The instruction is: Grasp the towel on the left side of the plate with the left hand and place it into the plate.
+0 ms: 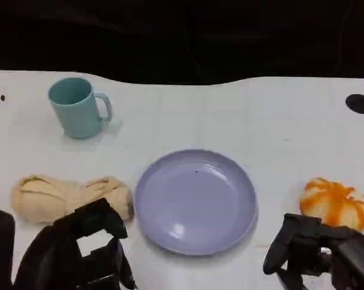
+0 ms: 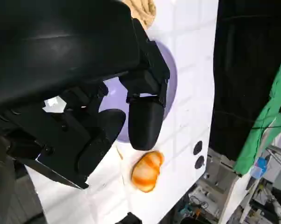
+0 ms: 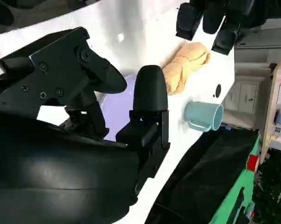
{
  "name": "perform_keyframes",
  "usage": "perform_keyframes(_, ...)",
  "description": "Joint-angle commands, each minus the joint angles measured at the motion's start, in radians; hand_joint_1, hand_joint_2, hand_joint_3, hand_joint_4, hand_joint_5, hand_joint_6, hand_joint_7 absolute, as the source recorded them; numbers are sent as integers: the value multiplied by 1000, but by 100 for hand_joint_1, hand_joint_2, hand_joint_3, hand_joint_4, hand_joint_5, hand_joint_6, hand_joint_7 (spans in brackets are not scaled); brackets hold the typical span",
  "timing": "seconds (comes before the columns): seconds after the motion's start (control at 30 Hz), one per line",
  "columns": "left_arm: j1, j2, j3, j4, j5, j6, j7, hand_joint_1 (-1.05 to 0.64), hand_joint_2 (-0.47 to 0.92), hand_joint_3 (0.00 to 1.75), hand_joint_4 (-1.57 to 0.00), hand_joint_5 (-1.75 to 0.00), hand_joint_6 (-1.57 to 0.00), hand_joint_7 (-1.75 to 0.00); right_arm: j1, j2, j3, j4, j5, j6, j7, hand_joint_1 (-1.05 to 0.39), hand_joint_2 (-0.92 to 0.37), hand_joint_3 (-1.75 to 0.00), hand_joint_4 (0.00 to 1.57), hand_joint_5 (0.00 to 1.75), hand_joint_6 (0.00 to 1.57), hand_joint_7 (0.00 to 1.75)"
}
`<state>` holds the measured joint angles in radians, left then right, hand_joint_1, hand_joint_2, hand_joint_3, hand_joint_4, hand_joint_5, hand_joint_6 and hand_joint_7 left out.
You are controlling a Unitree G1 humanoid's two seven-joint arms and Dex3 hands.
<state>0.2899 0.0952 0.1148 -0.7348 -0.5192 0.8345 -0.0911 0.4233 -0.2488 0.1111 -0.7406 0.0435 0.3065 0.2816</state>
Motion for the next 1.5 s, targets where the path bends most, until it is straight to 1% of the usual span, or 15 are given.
perform_keyframes(0.03, 1, 16, 3, 11, 5, -16, -1, -6, 45, 149, -88, -175, -71, -175, -2, -8, -4, -10, 2, -5, -2, -7, -56, -109, 75, 174, 68, 137)
perform_keyframes(0.53, -1, 22, 1, 14, 11, -22, -2, -6, 44, 150, -88, -175, -71, -175, -3, -8, -2, -17, 0, 6, -5, -7, -56, -111, 75, 174, 68, 137)
perform_keyframes(0.97, 2, 27, 4, 14, 5, -35, -9, -6, 44, 150, -85, -175, -70, -172, -1, -7, 0, -14, -2, -3, -5, -7, -56, -110, 75, 174, 68, 138)
perform_keyframes(1.07, 4, 12, 11, 19, -5, -59, -12, -6, 47, 144, -82, -174, -74, -157, -1, -7, 0, -11, -2, -7, -4, -7, -56, -110, 76, 174, 68, 138)
perform_keyframes(1.13, 4, 0, 16, 22, -10, -73, -6, -6, 48, 140, -80, -168, -74, -144, -1, -7, 0, -11, -2, -8, -5, -7, -56, -110, 76, 174, 68, 138)
perform_keyframes(1.2, 3, -10, 21, 22, -13, -84, 2, -9, 45, 136, -74, -161, -70, -131, -1, -6, 1, -11, -4, -7, -6, -7, -56, -110, 75, 174, 68, 138)
perform_keyframes(1.3, 0, -15, 22, 21, 2, -109, 10, -13, 45, 123, -70, -150, -68, -115, 0, -5, 4, -11, -3, -8, -7, -7, -56, -110, 75, 174, 68, 138)
perform_keyframes(1.33, -1, -8, 14, 21, 27, -135, 7, -15, 48, 114, -67, -143, -65, -105, 1, -4, 6, -11, -3, -7, -7, -7, -56, -111, 75, 174, 68, 138)
perform_keyframes(1.4, -6, 8, -4, 26, 79, -191, 2, -16, 53, 104, -62, -135, -62, -94, 1, -4, 7, -13, -3, -5, -8, -7, -56, -111, 75, 174, 68, 138)
perform_keyframes(1.43, -12, 14, -11, 31, 107, -215, 4, -18, 58, 95, -59, -128, -59, -85, 1, -4, 8, -14, -4, -4, -9, -7, -55, -111, 74, 174, 68, 138)
perform_keyframes(1.5, -16, 17, -19, 39, 140, -245, 5, -20, 68, 76, -58, -117, -60, -71, 1, -4, 8, -15, -4, -3, -9, -7, -55, -111, 74, 174, 68, 138)
